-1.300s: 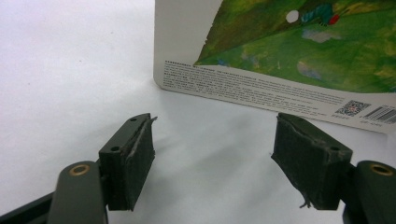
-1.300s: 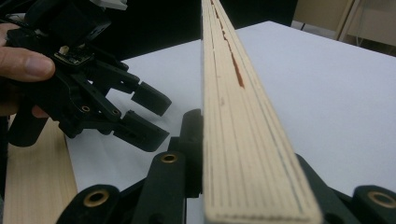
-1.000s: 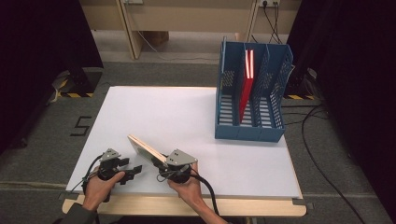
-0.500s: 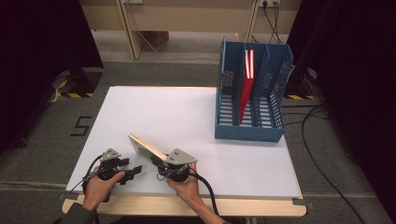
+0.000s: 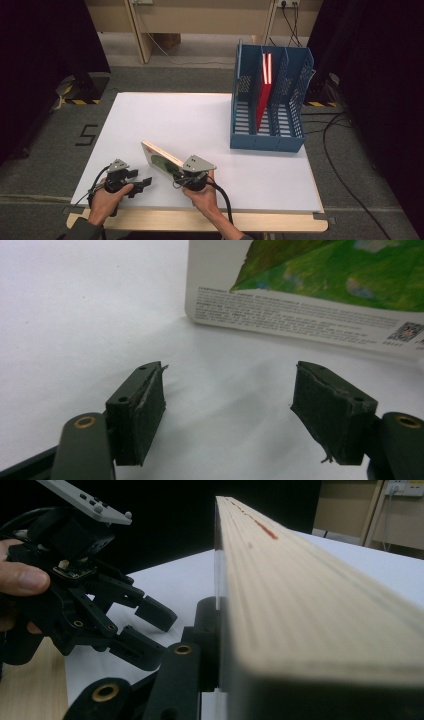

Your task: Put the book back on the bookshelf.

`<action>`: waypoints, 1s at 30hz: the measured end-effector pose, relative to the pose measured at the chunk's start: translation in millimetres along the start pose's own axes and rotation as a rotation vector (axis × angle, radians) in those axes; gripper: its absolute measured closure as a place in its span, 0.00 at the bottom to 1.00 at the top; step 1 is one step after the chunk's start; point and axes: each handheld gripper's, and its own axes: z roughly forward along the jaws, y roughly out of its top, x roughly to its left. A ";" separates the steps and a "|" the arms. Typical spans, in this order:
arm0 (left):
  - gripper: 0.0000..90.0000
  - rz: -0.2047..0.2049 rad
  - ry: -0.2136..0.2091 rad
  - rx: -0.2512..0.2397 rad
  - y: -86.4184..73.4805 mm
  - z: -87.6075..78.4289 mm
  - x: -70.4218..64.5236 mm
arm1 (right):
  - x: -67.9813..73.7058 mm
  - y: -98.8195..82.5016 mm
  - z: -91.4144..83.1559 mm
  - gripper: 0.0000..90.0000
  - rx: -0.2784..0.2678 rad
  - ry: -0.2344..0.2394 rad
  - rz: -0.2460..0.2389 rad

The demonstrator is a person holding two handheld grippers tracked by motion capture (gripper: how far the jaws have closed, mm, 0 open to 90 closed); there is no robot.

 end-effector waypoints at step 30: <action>0.20 0.084 0.114 0.030 -1.0 1.0 1.3 | -46.1 47.9 -113.8 0.85 -0.113 -0.191 0.016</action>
